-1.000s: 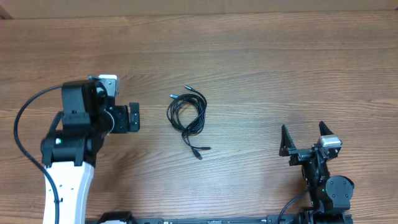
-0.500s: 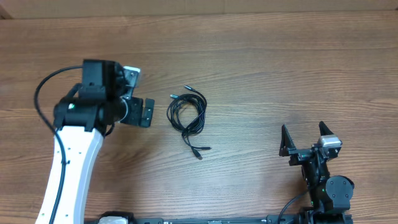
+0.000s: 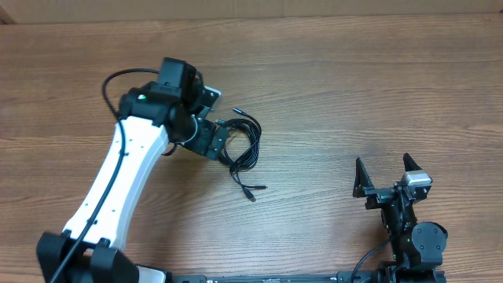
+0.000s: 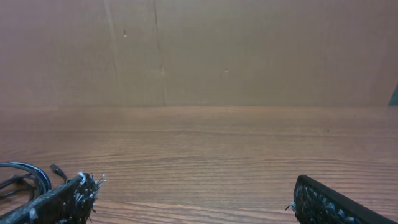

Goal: Untangle cables
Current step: 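Move the left gripper forward over the black cable bundle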

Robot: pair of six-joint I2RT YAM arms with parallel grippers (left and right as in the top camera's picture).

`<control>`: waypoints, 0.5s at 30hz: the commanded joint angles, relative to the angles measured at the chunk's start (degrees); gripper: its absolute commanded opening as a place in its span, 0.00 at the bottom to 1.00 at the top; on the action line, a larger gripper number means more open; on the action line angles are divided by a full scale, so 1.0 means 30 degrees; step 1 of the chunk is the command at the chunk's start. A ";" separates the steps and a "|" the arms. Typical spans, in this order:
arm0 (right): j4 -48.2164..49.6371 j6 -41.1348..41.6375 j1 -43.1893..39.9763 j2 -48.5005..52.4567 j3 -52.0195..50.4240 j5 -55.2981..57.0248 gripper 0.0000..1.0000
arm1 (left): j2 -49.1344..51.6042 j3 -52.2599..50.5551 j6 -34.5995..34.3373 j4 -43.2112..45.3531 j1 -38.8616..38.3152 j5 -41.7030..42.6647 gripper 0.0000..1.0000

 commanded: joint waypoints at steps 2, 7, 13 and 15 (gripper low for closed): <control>0.0087 0.0080 -0.0051 -0.0073 -0.0197 -0.0015 1.00 | 0.1253 0.0546 0.0423 -0.0066 -0.0517 0.0364 1.00; 0.0087 0.0080 -0.0051 -0.0073 -0.0197 -0.0022 1.00 | 0.2368 0.0546 0.0415 0.0000 -0.0743 0.0692 1.00; 0.0087 0.0080 -0.0051 -0.0073 -0.0197 -0.0015 1.00 | 0.3228 0.0539 0.0401 0.0189 -0.0743 0.1239 1.00; 0.0087 0.0080 -0.0051 -0.0073 -0.0197 -0.0022 1.00 | 0.3359 0.0539 0.0408 0.0211 -0.0743 0.1224 1.00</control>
